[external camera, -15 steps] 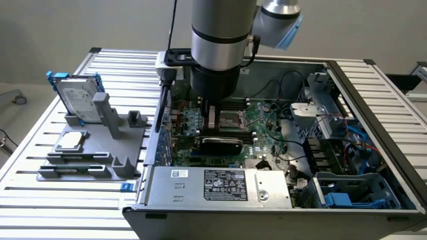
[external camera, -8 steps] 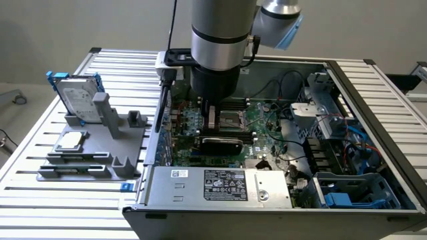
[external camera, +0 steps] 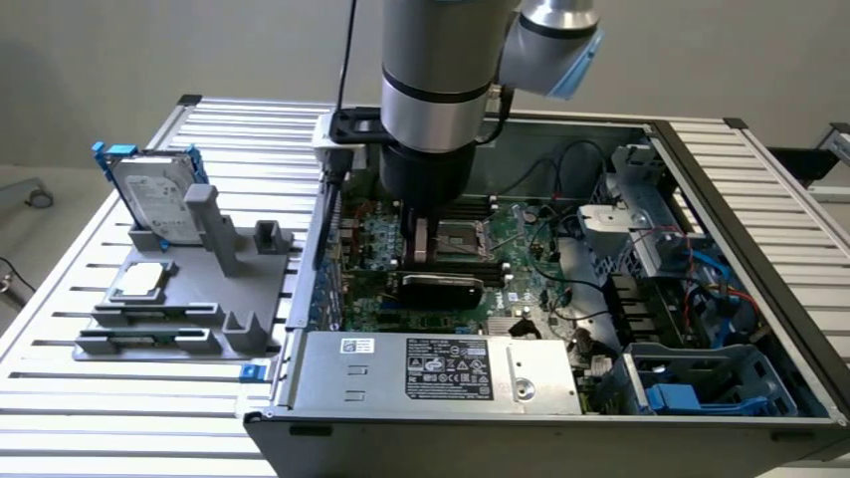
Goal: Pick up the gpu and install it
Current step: 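Press down on the gpu until it lock into place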
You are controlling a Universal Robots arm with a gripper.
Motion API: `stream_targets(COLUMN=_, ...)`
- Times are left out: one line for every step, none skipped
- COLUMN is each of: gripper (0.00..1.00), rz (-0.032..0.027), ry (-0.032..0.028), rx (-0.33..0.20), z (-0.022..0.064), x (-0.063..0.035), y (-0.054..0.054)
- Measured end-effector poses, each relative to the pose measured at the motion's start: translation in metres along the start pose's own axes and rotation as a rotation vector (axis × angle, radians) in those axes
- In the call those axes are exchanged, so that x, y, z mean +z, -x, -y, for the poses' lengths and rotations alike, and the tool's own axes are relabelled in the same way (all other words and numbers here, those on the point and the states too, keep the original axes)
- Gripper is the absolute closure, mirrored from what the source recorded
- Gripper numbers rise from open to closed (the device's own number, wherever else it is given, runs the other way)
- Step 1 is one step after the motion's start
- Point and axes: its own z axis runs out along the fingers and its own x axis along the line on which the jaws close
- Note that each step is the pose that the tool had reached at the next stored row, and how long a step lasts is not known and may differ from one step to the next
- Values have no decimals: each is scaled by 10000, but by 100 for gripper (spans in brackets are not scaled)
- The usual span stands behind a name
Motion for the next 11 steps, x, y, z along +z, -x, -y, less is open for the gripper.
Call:
stream_targets(gripper=89, rz=16, ry=-2, rx=0, z=-1, x=18, y=1)
stream_targets(gripper=89, rz=27, ry=-5, rx=-1, z=-3, x=36, y=1)
stream_targets(gripper=89, rz=35, ry=-7, rx=-1, z=-7, x=51, y=1)
stream_targets(gripper=89, rz=35, ry=-7, rx=-1, z=-9, x=56, y=0)
stream_targets(gripper=89, rz=32, ry=-5, rx=-2, z=-9, x=57, y=0)
stream_targets(gripper=89, rz=32, ry=-5, rx=-3, z=-9, x=57, y=0)
stream_targets(gripper=89, rz=31, ry=-5, rx=-3, z=-9, x=57, y=-1)
stream_targets(gripper=89, rz=35, ry=-7, rx=-4, z=-11, x=63, y=0)
stream_targets(gripper=89, rz=39, ry=-9, rx=-3, z=-19, x=71, y=2)
stream_targets(gripper=89, rz=40, ry=-8, rx=-5, z=-29, x=80, y=3)
stream_targets(gripper=89, rz=42, ry=-7, rx=-7, z=-42, x=89, y=5)
